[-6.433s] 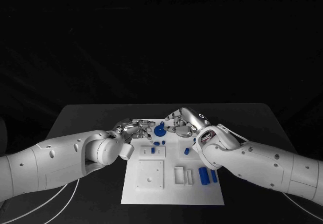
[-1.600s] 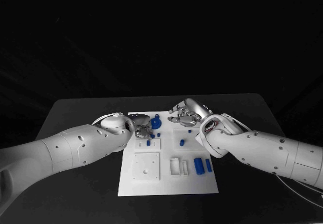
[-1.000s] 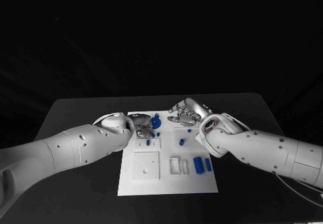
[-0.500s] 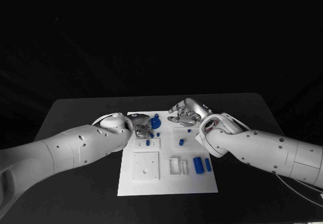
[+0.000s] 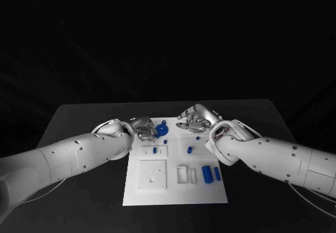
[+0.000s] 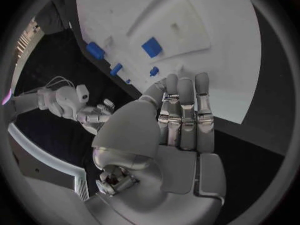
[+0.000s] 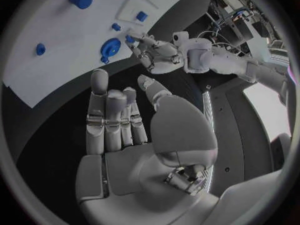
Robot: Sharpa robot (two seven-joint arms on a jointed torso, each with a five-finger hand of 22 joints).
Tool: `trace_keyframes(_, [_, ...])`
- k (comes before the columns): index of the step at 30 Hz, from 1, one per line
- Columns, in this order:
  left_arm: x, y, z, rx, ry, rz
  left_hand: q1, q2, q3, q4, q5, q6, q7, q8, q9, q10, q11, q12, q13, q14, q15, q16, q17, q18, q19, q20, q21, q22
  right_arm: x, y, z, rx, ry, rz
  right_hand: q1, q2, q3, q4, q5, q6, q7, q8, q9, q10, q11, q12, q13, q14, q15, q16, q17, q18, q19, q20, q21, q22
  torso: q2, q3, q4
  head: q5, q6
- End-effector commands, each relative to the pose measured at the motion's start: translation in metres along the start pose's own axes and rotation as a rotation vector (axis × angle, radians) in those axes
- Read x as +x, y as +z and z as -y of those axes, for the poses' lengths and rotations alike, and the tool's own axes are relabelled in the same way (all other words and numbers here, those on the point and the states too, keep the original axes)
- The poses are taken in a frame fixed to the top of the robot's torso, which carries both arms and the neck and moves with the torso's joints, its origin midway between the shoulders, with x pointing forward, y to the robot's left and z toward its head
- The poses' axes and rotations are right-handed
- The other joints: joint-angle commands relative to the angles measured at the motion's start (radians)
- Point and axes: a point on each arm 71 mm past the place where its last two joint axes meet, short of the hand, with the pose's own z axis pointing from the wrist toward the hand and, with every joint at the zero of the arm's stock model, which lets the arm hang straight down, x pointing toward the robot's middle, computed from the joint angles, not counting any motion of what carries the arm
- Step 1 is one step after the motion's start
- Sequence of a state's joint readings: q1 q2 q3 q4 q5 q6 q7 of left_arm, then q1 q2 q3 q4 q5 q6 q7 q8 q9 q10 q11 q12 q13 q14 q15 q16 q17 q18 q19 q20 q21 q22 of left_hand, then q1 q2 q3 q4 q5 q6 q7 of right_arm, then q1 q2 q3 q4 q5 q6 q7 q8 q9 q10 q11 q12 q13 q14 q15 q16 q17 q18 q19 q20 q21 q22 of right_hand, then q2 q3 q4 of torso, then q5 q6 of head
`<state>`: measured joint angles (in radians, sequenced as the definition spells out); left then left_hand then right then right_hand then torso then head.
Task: Assemble the parts on the task board
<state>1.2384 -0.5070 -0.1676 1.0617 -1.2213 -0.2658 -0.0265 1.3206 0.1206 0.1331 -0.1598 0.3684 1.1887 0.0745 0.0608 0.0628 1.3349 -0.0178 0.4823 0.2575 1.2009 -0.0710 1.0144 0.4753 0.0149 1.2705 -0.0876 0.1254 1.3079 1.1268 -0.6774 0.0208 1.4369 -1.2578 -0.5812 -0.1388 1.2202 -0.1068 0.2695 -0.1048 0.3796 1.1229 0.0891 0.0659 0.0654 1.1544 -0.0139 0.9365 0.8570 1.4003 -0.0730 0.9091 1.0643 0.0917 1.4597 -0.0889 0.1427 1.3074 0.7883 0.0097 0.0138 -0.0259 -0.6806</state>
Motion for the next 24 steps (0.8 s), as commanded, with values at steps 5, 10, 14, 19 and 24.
trace_keyframes(5, [-0.013,-0.004,-0.005,-0.037,-0.463,0.069,-0.014,0.003,0.005,-0.003,0.004,0.056,-0.021,0.003,0.019,0.01,0.0,-0.003,0.001,0.005,-0.001,0.006,0.006,0.01,-0.011,-0.006,0.011,0.021,0.001,0.0,0.005,0.018,0.062,-0.03,-0.008,0.004,0.003,0.002,0.003,-0.004,-0.001,-0.003,0.0,0.001,0.0,-0.002,0.003,0.006,-0.001,-0.005,0.001,-0.007,-0.007,-0.002,0.005,0.017,-0.001,0.0005,0.0006,0.01,0.012])
trace_keyframes(10, [-0.014,-0.012,-0.006,-0.045,-0.692,0.031,-0.024,0.005,0.007,-0.01,0.006,0.056,-0.02,0.003,0.02,0.009,0.001,-0.006,0.001,-0.006,0.001,0.004,0.008,0.008,-0.023,-0.004,0.013,0.021,0.003,0.001,0.011,0.074,0.156,-0.079,-0.016,0.017,0.004,0.006,0.004,-0.002,-0.002,-0.004,0.0,-0.001,0.0,0.001,0.007,0.005,0.0,-0.003,0.003,-0.008,-0.009,-0.002,0.005,0.018,-0.001,0.0011,0.0,0.013,0.024])
trace_keyframes(14, [-0.013,-0.02,-0.003,-0.029,-0.821,-0.012,-0.027,0.007,0.007,-0.012,0.006,0.055,-0.02,0.003,0.02,0.008,0.002,-0.007,0.0,-0.01,0.002,0.003,0.008,0.008,-0.026,-0.003,0.012,0.02,0.007,0.0,0.014,0.126,0.253,-0.137,-0.029,0.03,0.002,0.01,0.004,-0.006,-0.002,-0.004,0.0,-0.002,0.001,0.006,0.012,0.004,0.0,0.0,0.006,-0.009,-0.01,-0.002,0.005,0.018,-0.002,0.001,0.0014,0.013,0.033])
trace_keyframes(19, [-0.01,-0.03,0.004,0.006,-0.953,-0.063,-0.032,0.009,0.005,-0.012,0.005,0.055,-0.021,0.003,0.021,0.01,0.002,-0.008,0.0,-0.013,0.002,0.002,0.008,0.008,-0.028,-0.002,0.011,0.019,0.016,-0.002,0.015,0.201,0.434,-0.241,-0.048,0.066,0.007,0.015,-0.019,-0.005,-0.003,-0.004,0.0,-0.001,0.001,0.014,0.018,0.005,-0.001,0.004,0.01,-0.01,-0.01,-0.003,0.006,0.017,-0.004,0.0018,0.0023,0.017,0.048])
trace_keyframes(24, [-0.01,-0.037,0.012,0.066,-1.005,-0.078,-0.032,0.01,0.005,-0.013,0.003,0.054,-0.021,0.003,0.021,0.01,0.002,-0.008,0.0,-0.013,0.003,0.002,0.008,0.008,-0.028,-0.002,0.01,0.019,0.028,-0.004,0.012,0.271,0.623,-0.383,-0.074,0.107,0.008,0.036,-0.08,-0.019,0.0,-0.004,-0.001,-0.007,0.004,0.016,0.019,0.002,0.002,0.005,0.011,-0.013,-0.014,-0.001,0.004,0.017,-0.008,-0.0005,0.0061,0.015,0.052])
